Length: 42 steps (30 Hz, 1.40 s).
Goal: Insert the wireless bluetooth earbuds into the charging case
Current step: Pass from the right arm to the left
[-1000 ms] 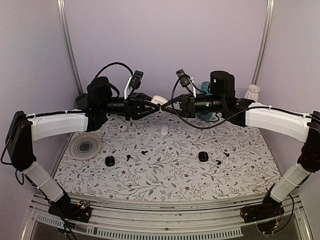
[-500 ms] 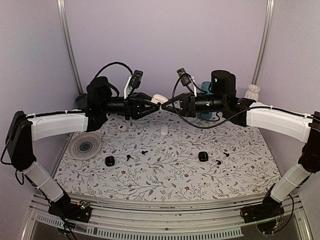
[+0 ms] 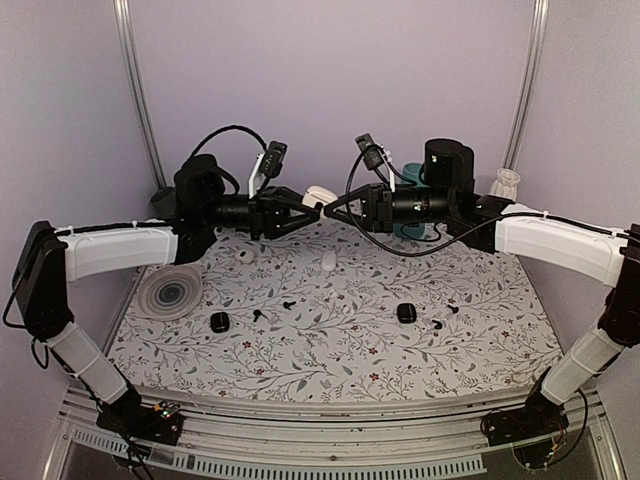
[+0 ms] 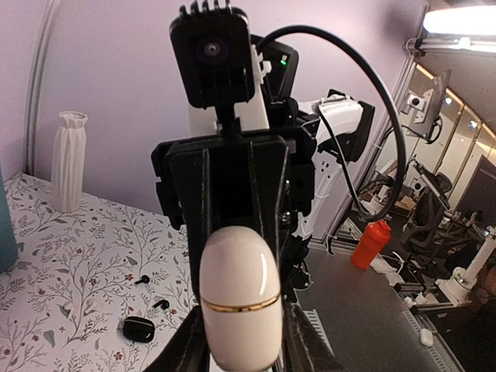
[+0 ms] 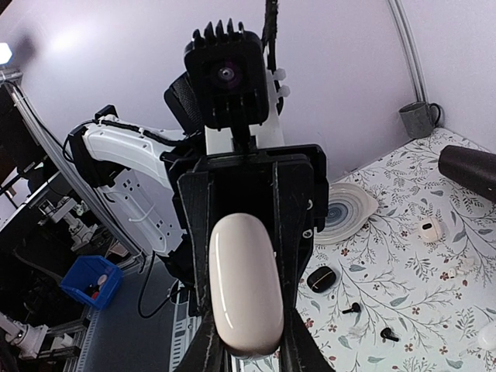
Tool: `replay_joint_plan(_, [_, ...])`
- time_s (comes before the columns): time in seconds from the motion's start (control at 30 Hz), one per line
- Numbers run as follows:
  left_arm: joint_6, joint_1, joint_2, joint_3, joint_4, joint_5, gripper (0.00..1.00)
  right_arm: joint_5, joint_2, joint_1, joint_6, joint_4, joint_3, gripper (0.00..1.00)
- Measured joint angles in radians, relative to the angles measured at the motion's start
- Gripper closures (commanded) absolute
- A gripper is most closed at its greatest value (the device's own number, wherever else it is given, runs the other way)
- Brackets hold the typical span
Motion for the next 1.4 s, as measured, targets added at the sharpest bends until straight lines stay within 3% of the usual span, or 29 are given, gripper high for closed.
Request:
replay_joint_plan(0.4, [-0.020,0.000,0.002,0.000,0.008,-0.004,0.72,-0.006,0.000,0.000,0.000,0.000,0.000,0.96])
replay_joint_plan(0.67, [-0.029,0.000,0.007,0.000,0.019,-0.004,0.65,-0.006,0.000,0.000,0.000,-0.001,0.000,0.96])
replay_joint_plan(0.77, [-0.036,0.000,0.008,0.000,0.026,-0.005,0.72,-0.008,0.003,0.000,0.000,-0.007,0.006,0.96])
replay_joint_plan(0.87, [-0.042,0.000,0.008,0.000,0.035,-0.005,0.64,-0.007,0.006,0.000,0.000,-0.013,0.014,0.96])
replay_joint_plan(0.97, [-0.049,0.000,0.008,0.000,0.047,-0.006,0.74,-0.008,0.006,0.000,0.000,-0.016,0.016,0.96])
replay_joint_plan(1.4, [-0.061,0.001,0.009,-0.001,0.072,-0.007,0.66,-0.010,0.008,0.000,0.000,-0.031,0.029,0.96])
